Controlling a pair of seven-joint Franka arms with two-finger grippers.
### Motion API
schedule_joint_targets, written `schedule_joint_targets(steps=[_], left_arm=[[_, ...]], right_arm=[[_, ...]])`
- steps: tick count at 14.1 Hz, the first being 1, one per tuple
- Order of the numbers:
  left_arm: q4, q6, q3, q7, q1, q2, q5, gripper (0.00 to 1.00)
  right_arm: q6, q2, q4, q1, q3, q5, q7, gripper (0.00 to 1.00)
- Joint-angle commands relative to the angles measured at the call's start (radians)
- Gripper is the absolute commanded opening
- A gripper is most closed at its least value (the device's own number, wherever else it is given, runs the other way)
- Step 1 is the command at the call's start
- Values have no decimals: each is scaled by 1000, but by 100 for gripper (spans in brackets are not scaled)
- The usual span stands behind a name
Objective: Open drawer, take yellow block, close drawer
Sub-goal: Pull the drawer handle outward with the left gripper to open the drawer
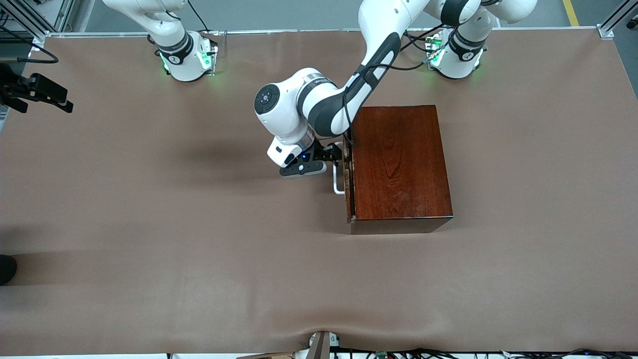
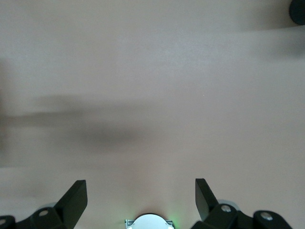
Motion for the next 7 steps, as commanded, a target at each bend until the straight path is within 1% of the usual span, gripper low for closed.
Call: schedule_joint_targets(steps=[1, 7], left_arm=[[26, 67, 2, -65, -4, 24, -32, 100], [29, 165, -1, -133, -7, 29, -61, 100]], right_arm=[[-11, 4, 12, 1, 2, 1, 0, 100], [-9, 12, 15, 0, 1, 9, 0, 100]])
